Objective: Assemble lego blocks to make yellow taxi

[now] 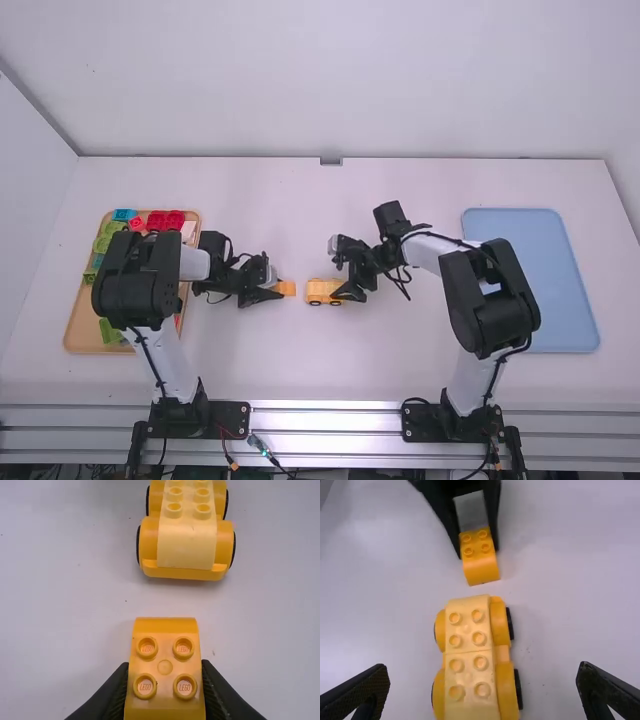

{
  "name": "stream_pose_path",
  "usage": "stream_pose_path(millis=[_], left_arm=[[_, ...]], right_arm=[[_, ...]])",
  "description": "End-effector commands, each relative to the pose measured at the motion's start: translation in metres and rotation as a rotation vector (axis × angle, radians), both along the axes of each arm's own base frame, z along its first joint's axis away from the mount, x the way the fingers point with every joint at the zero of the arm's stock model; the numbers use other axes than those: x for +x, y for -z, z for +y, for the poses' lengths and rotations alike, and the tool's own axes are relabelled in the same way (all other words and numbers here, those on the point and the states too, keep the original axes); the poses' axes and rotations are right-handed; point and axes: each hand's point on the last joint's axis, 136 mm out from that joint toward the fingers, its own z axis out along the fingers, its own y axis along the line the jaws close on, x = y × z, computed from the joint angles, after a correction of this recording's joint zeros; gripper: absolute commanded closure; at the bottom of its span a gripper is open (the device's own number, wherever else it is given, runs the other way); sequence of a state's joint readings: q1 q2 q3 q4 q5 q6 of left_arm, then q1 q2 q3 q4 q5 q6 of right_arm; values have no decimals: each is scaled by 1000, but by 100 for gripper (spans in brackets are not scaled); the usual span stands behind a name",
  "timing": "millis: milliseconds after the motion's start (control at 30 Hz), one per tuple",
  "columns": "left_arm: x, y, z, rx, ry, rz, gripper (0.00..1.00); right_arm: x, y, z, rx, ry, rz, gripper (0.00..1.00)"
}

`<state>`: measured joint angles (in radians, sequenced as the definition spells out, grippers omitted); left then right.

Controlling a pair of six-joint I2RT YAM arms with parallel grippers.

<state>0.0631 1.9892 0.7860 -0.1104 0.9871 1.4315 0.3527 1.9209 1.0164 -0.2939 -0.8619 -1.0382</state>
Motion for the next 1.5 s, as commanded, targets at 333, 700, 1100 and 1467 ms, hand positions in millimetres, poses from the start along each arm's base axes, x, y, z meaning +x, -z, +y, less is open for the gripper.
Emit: stream_pose_path(millis=[333,700,1100,1467], left_arm=[[4,-28,-2,7,-6,-29,73],[-4,-46,-16,0,38,-43,75],[-12,-71,-18,-16,43,-51,78],[-17,-76,-36,-47,99,-73,79]], right_arm=[[-15,20,6,141,71,-148,1],[-12,43,5,166,56,-161,1],[-9,56,4,228,17,-111,4],[-13,53,7,249,0,-102,17]])
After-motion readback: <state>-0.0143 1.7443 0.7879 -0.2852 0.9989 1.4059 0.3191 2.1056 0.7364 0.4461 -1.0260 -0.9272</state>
